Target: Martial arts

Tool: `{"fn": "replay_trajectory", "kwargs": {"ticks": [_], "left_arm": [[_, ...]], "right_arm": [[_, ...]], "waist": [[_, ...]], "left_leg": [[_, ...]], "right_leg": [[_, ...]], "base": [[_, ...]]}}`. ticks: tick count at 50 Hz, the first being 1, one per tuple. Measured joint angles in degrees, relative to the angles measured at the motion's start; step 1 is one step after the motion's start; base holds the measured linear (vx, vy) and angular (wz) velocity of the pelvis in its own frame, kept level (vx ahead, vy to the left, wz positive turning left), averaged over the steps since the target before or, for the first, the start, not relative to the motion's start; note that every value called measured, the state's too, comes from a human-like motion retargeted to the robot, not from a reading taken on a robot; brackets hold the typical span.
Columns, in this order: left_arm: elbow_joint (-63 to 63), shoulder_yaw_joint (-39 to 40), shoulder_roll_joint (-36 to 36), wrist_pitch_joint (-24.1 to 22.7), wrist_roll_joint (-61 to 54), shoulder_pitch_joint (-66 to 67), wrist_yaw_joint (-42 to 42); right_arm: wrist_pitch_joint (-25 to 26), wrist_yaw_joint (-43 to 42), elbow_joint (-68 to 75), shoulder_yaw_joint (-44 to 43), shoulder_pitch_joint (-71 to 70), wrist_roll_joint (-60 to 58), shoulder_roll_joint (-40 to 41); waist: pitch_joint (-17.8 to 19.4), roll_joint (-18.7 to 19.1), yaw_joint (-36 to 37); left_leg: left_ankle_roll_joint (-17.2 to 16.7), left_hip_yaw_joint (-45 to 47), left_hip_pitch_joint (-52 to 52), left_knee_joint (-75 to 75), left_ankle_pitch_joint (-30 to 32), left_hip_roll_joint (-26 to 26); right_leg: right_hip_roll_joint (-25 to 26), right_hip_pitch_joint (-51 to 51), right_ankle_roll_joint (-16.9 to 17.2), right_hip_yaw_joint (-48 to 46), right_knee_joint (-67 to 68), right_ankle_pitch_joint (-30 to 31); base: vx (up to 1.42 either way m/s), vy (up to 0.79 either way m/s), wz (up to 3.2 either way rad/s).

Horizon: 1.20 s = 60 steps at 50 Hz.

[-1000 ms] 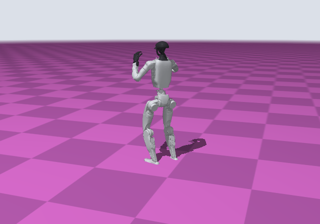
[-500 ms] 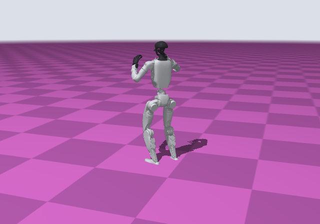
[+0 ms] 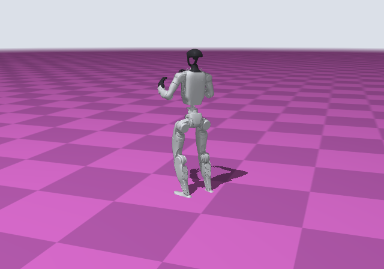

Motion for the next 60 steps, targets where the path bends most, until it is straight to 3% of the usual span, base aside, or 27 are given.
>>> {"fn": "replay_trajectory", "kwargs": {"ticks": [9,17,23,26,29,33,42,45,47,53,60], "left_arm": [[1.2,-2.4,-2.7,-1.6,1.7,0.0,3.1],[-2.1,2.2,-5.0,-6.2,8.0,2.4,18.3],[-2.9,1.4,-2.2,-6.0,13.5,9.8,22.7],[1.4,-1.4,0.2,-3.7,14.5,13.8,19.9],[5.7,-4.2,-0.4,-2.0,16.2,17.1,16.7],[8.8,-4.3,2.0,-0.7,15.4,13.6,13.3],[4.1,-5.3,0.3,-3.3,9.9,3.6,4.9],[3.1,-4.8,-0.3,-4.3,9.1,3.8,4.7],[2.2,-5.4,-2.8,-5.3,10.6,8.8,5.7],[9.7,-3.4,0.9,-3.1,11.3,15.1,7.5],[15.3,-3.3,-0.3,-1.2,8.3,15.9,8.3]], "right_arm": [[-1.3,-2.7,10.2,2.4,5.8,-1.6,3.6],[-8.4,-21.9,7.0,-6.6,6.6,-9.0,4.1],[-12.4,-33.1,-6.4,-10.7,-5.4,-17.2,3.8],[-12.9,-33.2,-14.3,-9.3,-15.0,-20.1,2.6],[-12.0,-31.1,-19.7,-6.6,-19.3,-22.5,2.3],[-10.1,-28.5,-19.0,-5.6,-21.5,-21.4,0.5],[-6.2,-13.2,5.0,-1.6,6.9,-9.2,-0.3],[-7.2,-13.4,9.5,-5.7,10.9,-6.3,1.5],[-9.3,-15.9,8.2,-9.6,12.2,-6.8,3.4],[-10.8,-24.6,-1.5,-20.5,-9.6,-10.8,0.1],[-10.0,-28.3,-8.9,-16.4,-30.5,-13.6,0.6]], "waist": [[-0.1,-0.5,0.0],[0.5,-1.2,0.8],[1.0,-2.4,2.8],[1.2,-3.5,3.5],[1.2,-5.8,3.0],[1.5,-6.2,2.4],[0.9,-4.2,2.0],[0.2,-3.8,2.3],[-0.8,-5.6,2.0],[-2.0,-7.0,2.1],[-2.1,-8.1,2.3]], "left_leg": [[0.0,0.1,4.3,-7.9,3.0,-2.8],[0.1,-0.5,8.0,-15.0,6.0,-5.0],[0.9,-1.7,10.0,-19.9,8.4,-6.2],[1.4,-2.0,11.0,-22.2,9.8,-6.7],[1.8,-1.4,12.1,-24.7,12.9,-9.6],[1.6,-2.3,11.9,-25.9,12.4,-9.6],[0.0,-4.0,10.9,-25.9,12.7,-8.4],[-0.5,-4.2,11.2,-25.8,12.8,-8.1],[-0.4,-3.9,11.8,-27.4,15.7,-10.2],[0.1,-4.1,10.2,-26.1,13.4,-9.5],[0.7,-3.1,9.6,-25.9,12.9,-8.8]], "right_leg": [[-2.2,2.3,0.0,-1.4,-2.3,0.2],[-3.8,2.8,0.3,-2.5,-1.3,-0.8],[-4.5,2.0,0.1,-2.1,0.5,-1.7],[-4.6,1.1,0.0,-1.1,1.9,-2.2],[-7.5,-4.3,0.4,1.4,13.1,-6.0],[-7.2,-4.1,0.4,0.8,11.9,-6.7],[-6.5,-1.2,0.5,-2.8,6.1,-4.6],[-6.3,0.2,0.3,-4.0,4.3,-4.2],[-9.1,-4.1,0.3,-3.0,13.1,-7.0],[-7.6,-3.6,-0.7,-2.2,9.8,-7.1],[-6.5,-4.7,-1.2,-0.4,9.8,-6.2]], "base": [[0.0,0.0,0.0],[0.0,0.0,0.0],[0.0,0.0,0.0],[0.0,0.0,0.0],[-0.08,-0.01,0.02],[0.04,0.01,0.09],[-0.02,-0.01,0.2],[-0.03,-0.02,0.13],[-0.08,-0.04,0.21],[0.05,-0.01,0.03],[0.0,0.0,0.0]]}}
